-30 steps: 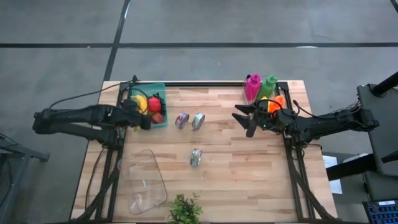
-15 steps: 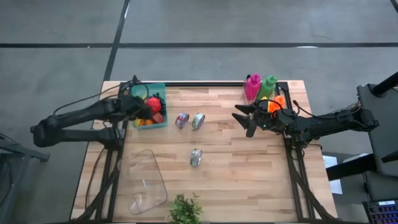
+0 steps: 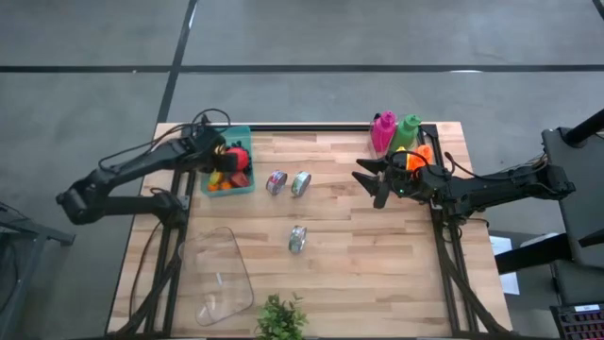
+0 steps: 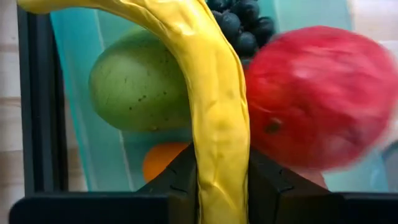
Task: Pick & Place Food Item
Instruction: Put the yellow banana into the green bin
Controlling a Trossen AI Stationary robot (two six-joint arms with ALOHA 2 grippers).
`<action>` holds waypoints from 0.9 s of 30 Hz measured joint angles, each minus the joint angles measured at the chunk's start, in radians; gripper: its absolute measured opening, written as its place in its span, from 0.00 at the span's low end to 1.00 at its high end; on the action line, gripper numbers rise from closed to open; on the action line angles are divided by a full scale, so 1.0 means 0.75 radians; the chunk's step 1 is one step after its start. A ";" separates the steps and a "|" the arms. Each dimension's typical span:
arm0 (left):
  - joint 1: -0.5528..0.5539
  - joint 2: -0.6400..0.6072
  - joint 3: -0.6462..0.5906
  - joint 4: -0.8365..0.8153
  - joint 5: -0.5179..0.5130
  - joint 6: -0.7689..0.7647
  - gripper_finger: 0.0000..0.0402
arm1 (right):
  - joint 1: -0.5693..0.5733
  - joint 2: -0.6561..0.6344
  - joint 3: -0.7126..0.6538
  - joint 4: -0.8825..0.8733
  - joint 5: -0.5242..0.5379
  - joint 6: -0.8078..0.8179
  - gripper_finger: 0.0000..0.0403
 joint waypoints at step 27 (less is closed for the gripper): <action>0.021 0.161 -0.001 0.142 0.086 0.061 0.53 | -0.001 0.000 0.000 0.000 0.000 0.000 0.69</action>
